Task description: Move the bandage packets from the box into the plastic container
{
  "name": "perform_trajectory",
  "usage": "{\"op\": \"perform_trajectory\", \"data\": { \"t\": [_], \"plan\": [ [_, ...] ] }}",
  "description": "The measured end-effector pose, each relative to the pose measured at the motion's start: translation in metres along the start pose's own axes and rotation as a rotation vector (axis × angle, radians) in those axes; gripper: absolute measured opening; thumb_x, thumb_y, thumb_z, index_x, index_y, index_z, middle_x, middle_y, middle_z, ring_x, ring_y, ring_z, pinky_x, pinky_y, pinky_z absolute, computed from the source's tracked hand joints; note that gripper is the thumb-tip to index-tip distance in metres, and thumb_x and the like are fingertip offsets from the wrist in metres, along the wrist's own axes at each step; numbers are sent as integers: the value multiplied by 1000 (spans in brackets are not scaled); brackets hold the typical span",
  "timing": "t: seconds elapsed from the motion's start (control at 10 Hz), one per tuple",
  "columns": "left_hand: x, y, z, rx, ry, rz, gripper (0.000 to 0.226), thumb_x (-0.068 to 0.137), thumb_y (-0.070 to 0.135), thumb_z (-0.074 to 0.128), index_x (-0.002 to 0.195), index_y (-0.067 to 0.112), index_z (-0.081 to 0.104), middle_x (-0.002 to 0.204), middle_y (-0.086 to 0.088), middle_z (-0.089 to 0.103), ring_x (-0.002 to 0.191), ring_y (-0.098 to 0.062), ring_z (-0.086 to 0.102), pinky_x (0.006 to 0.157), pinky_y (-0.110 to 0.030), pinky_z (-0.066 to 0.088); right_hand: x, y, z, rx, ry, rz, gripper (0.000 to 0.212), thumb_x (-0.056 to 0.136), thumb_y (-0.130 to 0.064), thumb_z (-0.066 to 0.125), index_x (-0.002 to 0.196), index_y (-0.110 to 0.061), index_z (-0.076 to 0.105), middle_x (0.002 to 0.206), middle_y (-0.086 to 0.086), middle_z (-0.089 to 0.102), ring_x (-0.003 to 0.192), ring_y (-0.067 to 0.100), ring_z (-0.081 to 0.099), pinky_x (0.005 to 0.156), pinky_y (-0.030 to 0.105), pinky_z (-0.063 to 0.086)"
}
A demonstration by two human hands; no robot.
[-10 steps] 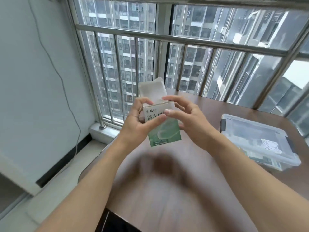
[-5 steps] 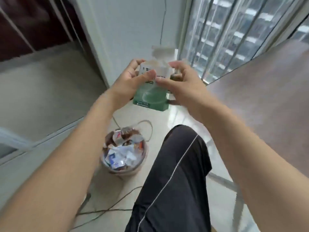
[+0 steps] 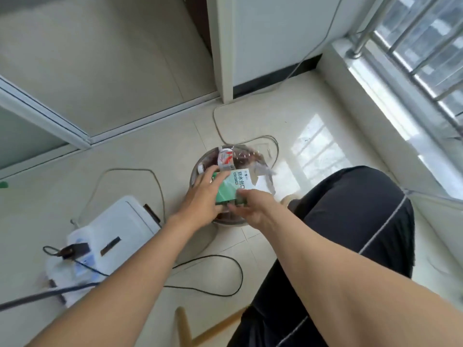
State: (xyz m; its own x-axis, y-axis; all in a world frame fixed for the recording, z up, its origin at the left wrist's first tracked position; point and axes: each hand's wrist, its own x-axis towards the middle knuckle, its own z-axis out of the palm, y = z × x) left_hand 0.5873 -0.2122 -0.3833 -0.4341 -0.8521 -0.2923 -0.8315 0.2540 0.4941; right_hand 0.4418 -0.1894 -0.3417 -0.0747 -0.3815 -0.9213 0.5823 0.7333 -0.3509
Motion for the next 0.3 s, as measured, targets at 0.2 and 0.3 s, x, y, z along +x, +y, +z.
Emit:
{"op": "perform_trajectory", "data": {
  "t": [0.2, 0.3],
  "plan": [
    [14, 1, 30, -30, 16, -55, 67, 80, 8, 79, 139, 18, 49, 154, -3, 30, 134, -30, 46, 109, -46, 45, 6, 0, -6, -49, 5, 31, 37, 101, 8, 38, 133, 3, 55, 121, 21, 66, 77, 25, 65, 61, 29, 55],
    [12, 8, 24, -43, 31, -85, 67, 79, 15, 81, 138, 18, 49, 153, -1, 26, 133, -30, 46, 107, -46, 46, -19, -14, -13, -1, 26, -16, 29, 99, 8, 44, 126, 7, 54, 104, 22, 65, 83, 31, 65, 61, 28, 59]
  ]
}}
